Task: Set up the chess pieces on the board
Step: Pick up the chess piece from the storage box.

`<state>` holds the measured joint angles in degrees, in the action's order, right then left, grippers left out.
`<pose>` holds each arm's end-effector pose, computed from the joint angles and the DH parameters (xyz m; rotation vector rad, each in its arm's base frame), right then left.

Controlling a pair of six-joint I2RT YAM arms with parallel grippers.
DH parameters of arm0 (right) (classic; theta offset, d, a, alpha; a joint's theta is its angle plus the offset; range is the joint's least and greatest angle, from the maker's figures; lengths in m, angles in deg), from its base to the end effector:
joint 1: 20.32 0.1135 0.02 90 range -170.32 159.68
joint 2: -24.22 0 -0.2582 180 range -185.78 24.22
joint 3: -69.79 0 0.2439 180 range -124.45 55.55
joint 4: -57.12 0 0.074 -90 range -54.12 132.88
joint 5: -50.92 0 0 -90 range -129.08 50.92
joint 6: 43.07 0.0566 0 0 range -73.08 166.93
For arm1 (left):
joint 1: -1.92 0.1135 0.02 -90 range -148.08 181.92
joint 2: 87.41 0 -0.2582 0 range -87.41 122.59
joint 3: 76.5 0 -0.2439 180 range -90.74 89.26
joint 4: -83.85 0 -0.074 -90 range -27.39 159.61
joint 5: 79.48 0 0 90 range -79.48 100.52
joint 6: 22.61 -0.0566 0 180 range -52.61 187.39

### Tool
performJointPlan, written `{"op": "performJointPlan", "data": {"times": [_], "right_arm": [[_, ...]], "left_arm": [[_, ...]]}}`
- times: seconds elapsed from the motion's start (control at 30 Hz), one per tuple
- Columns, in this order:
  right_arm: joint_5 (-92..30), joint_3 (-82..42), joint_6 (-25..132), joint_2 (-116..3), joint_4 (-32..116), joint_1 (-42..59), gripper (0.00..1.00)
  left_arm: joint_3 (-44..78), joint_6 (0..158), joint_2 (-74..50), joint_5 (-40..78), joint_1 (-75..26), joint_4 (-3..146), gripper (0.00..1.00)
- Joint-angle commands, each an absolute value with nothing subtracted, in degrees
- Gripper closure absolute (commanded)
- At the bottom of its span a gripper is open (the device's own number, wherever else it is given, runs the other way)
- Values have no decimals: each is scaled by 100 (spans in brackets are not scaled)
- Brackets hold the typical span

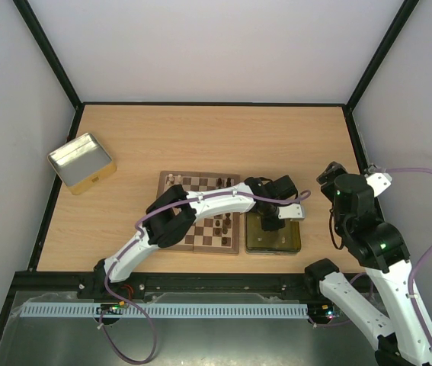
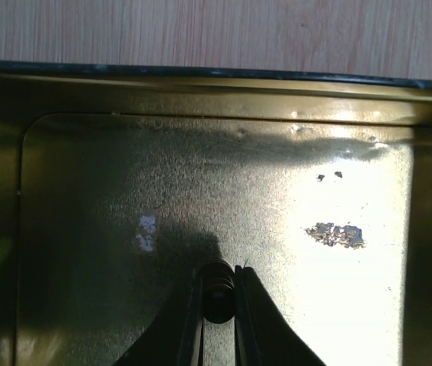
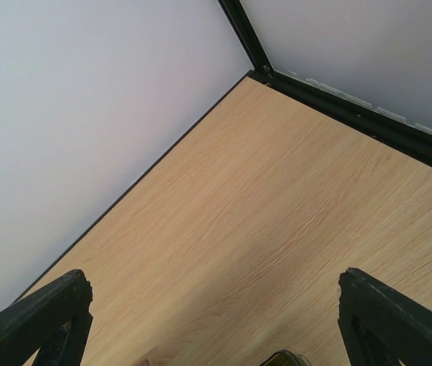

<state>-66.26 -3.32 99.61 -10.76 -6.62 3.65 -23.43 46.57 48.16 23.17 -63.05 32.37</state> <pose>0.1132 0.0221 0.3584 0.7765 1.8285 0.3943 0.2045 -0.4673 0.1456 1.8879 1.9152 -0.5457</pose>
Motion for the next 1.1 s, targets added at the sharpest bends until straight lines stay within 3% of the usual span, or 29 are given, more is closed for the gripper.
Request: {"op": "performJointPlan", "data": {"times": [0.0,0.47,1.07], "right_arm": [[-6714,-223,9954,-1076,-672,341,15],[-6673,-87,9926,-1076,-519,341,15],[-6380,409,10022,-1340,-107,341,15]], "left_arm": [[-2427,4628,4885,2380,-6307,3092,95],[-2242,4619,3863,2220,-6312,2666,98],[1337,4566,540,1720,-5899,2941,98]]}}
